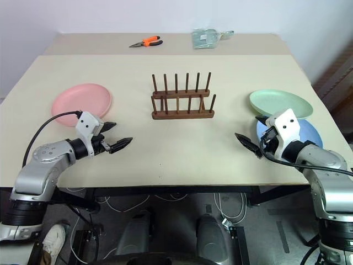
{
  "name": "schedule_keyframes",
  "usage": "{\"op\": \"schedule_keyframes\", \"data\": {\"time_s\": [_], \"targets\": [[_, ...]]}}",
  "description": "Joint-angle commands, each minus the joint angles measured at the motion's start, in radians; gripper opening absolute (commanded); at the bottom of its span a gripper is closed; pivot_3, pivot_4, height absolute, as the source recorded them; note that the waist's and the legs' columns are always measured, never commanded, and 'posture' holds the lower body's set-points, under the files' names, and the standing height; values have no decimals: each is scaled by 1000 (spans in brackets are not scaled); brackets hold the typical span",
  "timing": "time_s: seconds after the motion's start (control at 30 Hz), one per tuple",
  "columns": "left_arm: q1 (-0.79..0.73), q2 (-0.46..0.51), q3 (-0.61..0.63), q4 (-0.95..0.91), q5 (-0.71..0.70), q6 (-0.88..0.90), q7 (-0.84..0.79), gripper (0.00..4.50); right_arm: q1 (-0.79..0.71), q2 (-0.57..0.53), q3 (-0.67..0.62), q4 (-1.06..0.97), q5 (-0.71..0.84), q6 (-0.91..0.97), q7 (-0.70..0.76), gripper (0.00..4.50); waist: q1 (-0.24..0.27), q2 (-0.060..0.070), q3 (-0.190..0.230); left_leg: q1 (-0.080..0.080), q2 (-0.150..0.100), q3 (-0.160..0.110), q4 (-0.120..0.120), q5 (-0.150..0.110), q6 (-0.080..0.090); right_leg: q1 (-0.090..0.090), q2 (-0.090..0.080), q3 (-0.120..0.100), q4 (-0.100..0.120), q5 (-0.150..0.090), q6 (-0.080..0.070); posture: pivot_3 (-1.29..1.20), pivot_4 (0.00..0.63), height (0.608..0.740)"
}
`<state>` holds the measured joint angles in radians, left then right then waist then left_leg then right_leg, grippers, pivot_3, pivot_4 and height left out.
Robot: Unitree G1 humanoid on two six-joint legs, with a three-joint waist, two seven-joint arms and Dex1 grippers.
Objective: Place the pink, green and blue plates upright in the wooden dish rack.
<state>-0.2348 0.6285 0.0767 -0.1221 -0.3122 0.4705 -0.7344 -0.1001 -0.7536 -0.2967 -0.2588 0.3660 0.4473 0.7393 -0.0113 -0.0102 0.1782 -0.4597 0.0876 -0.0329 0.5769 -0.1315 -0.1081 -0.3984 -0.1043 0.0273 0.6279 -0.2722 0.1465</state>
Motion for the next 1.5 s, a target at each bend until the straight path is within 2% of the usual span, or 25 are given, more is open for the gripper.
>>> {"op": "schedule_keyframes", "data": {"time_s": [0.03,0.23,0.43,0.6,0.8,1.0,1.07,1.13,1.17,1.2,1.3,1.5], "targets": [[7,4,15,-37,7,-19,11,4500,-21,-4,7,4,-15,-28,-9,4450,0,0,0,0,0,0,0,0,0,0,0,0,0,0,0,0,150,740],[-9,-16,15,-25,-5,-14,29,4500,-46,12,31,10,-18,-30,-21,4450,1,0,0,0,0,0,0,0,0,0,0,0,0,0,0,0,150,740],[-144,-105,-69,147,65,-35,77,4500,-16,50,35,-82,24,28,-54,4450,7,0,0,0,0,0,1,0,0,1,0,0,0,0,0,0,150,740],[-356,-208,-178,483,175,-188,60,4500,13,86,53,-149,1,37,-120,4450,23,0,0,0,-1,0,2,0,0,1,0,0,0,0,1,0,150,740],[-615,-328,-229,934,250,-400,1,4500,75,119,32,-254,-3,68,-200,4450,26,-1,0,-1,-1,0,2,0,0,0,0,0,0,0,1,0,150,740],[-769,-423,-244,1206,300,-515,-80,4500,138,128,7,-343,8,108,-254,4450,25,-1,0,-1,-1,0,1,0,0,0,0,0,0,0,1,0,150,740],[-783,-441,-257,1240,324,-557,-108,3999,151,127,7,-378,53,150,-243,4500,25,-1,0,-1,-1,0,1,0,0,0,0,0,0,0,1,0,150,740],[-786,-449,-255,1256,332,-577,-134,3228,177,118,13,-415,98,190,-218,4500,25,-1,0,-1,-1,-1,1,0,0,1,0,0,0,0,1,0,150,740],[-784,-452,-252,1256,330,-580,-152,2788,209,105,26,-438,113,204,-193,4500,26,-1,0,-1,-1,-1,1,0,0,1,0,0,0,0,1,0,150,740],[-780,-451,-248,1255,328,-585,-168,2123,232,97,38,-460,123,217,-181,4500,26,-1,0,-1,-1,-1,1,0,0,1,0,0,0,0,1,0,150,740],[-769,-445,-244,1249,330,-585,-192,781,259,96,50,-465,117,217,-180,4500,23,-1,0,-1,-1,-1,1,0,1,1,0,0,0,0,1,0,150,740],[-694,-408,-258,1122,320,-609,-326,781,268,71,34,-450,138,227,-147,4500,23,-1,0,0,-1,-1,1,0,0,1,0,0,1,0,1,0,150,740]]}}
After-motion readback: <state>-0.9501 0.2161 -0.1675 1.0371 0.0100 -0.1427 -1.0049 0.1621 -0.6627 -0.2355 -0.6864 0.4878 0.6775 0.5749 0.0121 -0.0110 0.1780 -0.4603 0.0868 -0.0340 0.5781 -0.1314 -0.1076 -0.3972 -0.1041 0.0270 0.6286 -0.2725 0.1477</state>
